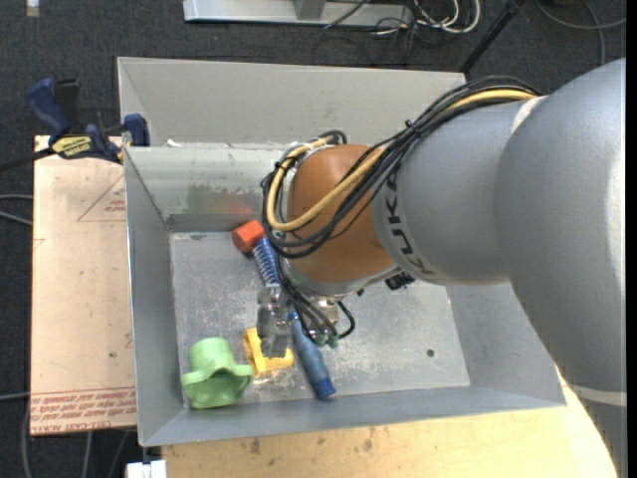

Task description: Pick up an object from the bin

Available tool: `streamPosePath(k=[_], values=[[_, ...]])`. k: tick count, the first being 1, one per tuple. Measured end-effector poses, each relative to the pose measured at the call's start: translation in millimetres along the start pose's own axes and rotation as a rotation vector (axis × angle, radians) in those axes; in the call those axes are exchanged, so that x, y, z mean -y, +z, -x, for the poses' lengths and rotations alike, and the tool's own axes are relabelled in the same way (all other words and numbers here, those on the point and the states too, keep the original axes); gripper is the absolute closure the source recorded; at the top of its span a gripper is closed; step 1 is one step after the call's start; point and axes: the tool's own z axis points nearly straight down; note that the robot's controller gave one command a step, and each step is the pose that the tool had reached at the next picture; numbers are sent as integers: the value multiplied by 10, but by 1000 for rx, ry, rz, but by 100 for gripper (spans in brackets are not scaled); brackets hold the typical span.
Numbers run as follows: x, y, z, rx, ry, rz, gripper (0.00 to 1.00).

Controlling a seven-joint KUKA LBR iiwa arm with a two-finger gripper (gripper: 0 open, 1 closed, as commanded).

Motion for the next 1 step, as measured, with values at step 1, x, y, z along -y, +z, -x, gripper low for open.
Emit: streamPosePath(k=[1], values=[[-9,-7,1,1,-1,1,0]])
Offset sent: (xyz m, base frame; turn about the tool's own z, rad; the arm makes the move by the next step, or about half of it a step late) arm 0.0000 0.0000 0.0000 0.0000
